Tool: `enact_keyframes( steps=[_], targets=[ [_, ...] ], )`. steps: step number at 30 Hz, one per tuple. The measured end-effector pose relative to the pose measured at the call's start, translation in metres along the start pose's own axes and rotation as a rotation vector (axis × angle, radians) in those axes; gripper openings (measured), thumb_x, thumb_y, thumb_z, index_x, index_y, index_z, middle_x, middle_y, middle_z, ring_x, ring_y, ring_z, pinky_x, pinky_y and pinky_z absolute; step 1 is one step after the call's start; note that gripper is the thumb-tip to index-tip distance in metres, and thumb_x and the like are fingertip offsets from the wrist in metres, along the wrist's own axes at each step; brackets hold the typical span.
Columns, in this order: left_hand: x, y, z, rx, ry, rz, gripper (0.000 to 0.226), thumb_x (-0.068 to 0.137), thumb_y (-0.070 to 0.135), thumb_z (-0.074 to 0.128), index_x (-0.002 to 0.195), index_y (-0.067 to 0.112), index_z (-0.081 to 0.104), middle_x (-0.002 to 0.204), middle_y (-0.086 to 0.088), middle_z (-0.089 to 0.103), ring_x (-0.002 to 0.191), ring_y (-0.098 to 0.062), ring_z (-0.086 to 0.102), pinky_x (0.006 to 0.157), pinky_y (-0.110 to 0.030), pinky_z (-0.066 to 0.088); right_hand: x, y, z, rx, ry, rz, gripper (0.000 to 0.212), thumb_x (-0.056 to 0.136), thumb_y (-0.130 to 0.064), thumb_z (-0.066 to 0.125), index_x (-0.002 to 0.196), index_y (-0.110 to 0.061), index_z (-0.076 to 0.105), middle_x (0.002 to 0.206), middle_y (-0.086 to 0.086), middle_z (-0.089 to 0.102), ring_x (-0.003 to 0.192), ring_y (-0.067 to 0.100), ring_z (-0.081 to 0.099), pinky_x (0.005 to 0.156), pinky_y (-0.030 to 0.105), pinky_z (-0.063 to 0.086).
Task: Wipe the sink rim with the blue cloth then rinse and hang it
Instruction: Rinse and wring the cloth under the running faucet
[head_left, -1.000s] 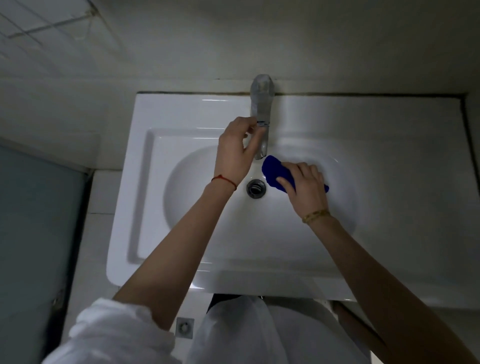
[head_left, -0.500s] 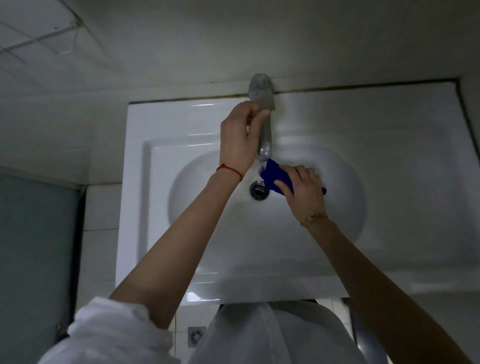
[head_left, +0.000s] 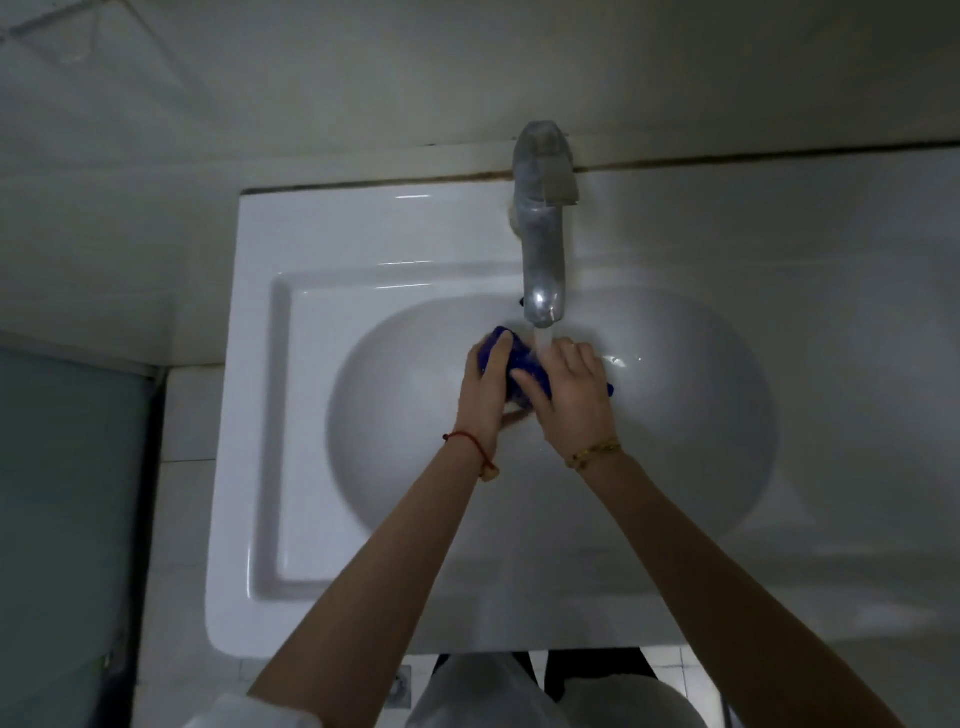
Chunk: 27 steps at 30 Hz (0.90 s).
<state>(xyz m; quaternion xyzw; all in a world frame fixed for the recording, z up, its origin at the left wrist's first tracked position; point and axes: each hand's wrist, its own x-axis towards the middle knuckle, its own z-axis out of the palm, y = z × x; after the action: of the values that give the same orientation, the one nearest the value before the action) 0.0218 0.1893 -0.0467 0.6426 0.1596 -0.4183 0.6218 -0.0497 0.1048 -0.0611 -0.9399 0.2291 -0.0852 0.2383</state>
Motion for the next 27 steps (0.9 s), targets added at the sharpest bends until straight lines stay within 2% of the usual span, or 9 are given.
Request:
enact_keyframes(
  steps=[2,5,9,13,16,19,21,23,27],
  targets=[
    [0.009,-0.003,0.003,-0.164,-0.007,-0.047,0.039,0.095,0.038,0.058,0.13,0.021,0.051,0.127,-0.01,0.06,0.108,-0.027,0.062,0.088,-0.045,0.057,0.003,-0.001,0.01,0.064,-0.039,0.036,0.043,0.097,-0.041,0.04,0.103,-0.003,0.058,0.097,0.011,0.056,0.091,0.025,0.049,0.085,0.039,0.044],
    [0.016,-0.007,0.004,-0.156,0.058,0.028,0.016,0.097,0.022,0.057,0.113,0.021,0.057,0.113,-0.007,0.064,0.104,-0.026,0.063,0.095,-0.053,0.053,0.003,0.008,0.017,0.323,0.021,0.148,0.034,0.098,-0.04,0.039,0.098,-0.009,0.053,0.095,0.003,0.052,0.09,0.017,0.046,0.086,0.037,0.043],
    [0.021,-0.012,0.008,-0.188,0.055,0.051,0.013,0.098,0.014,0.053,0.099,0.023,0.061,0.098,-0.003,0.066,0.091,-0.02,0.063,0.095,-0.049,0.052,0.005,0.025,0.022,0.536,0.05,0.502,0.04,0.098,-0.042,0.044,0.128,-0.017,0.056,0.131,0.003,0.055,0.123,0.023,0.048,0.103,0.04,0.041],
    [0.022,-0.012,0.015,-0.208,0.026,0.017,0.013,0.1,0.017,0.051,0.102,0.02,0.063,0.103,-0.006,0.068,0.097,-0.024,0.064,0.093,-0.045,0.054,0.016,0.018,0.018,1.22,-0.08,0.987,0.032,0.09,-0.046,0.059,0.114,-0.026,0.061,0.12,0.003,0.063,0.108,0.024,0.06,0.091,0.04,0.052],
    [0.026,-0.016,0.016,0.119,0.135,0.225,0.02,0.099,0.015,0.05,0.11,0.019,0.066,0.107,-0.005,0.069,0.101,-0.025,0.063,0.091,-0.037,0.054,0.016,0.01,0.022,1.44,-0.057,1.141,0.036,0.086,-0.038,0.066,0.114,-0.015,0.064,0.113,0.011,0.067,0.102,0.028,0.065,0.089,0.044,0.055],
    [0.025,-0.024,0.015,0.33,0.184,0.437,0.03,0.097,0.017,0.051,0.125,0.017,0.063,0.118,-0.007,0.067,0.106,-0.022,0.063,0.098,-0.033,0.052,0.014,0.001,0.031,1.234,0.073,1.116,0.023,0.081,-0.039,0.066,0.085,-0.017,0.067,0.086,0.007,0.069,0.079,0.023,0.067,0.078,0.041,0.058],
    [0.025,-0.028,0.017,0.385,0.217,0.494,0.019,0.094,0.022,0.059,0.111,0.018,0.066,0.103,-0.003,0.07,0.094,-0.011,0.065,0.088,-0.023,0.053,0.013,-0.005,0.036,1.025,0.112,1.085,0.029,0.077,-0.052,0.06,0.067,-0.025,0.06,0.075,0.001,0.064,0.073,0.02,0.061,0.079,0.039,0.055],
    [0.025,-0.031,0.019,0.41,0.259,0.485,0.009,0.09,0.029,0.065,0.087,0.021,0.065,0.074,0.007,0.065,0.068,0.003,0.058,0.065,-0.007,0.044,0.012,-0.008,0.041,0.87,0.154,1.058,0.042,0.078,-0.062,0.055,0.06,-0.024,0.057,0.065,-0.002,0.063,0.065,0.015,0.059,0.067,0.027,0.049],
    [0.029,-0.033,0.017,0.351,0.283,0.453,0.029,0.094,0.028,0.06,0.07,0.013,0.059,0.056,0.008,0.054,0.049,0.0,0.047,0.05,-0.01,0.039,0.012,-0.014,0.045,0.75,0.185,0.988,0.047,0.077,-0.059,0.059,0.052,-0.019,0.055,0.047,-0.006,0.057,0.043,0.002,0.05,0.043,0.017,0.035]
  ],
)
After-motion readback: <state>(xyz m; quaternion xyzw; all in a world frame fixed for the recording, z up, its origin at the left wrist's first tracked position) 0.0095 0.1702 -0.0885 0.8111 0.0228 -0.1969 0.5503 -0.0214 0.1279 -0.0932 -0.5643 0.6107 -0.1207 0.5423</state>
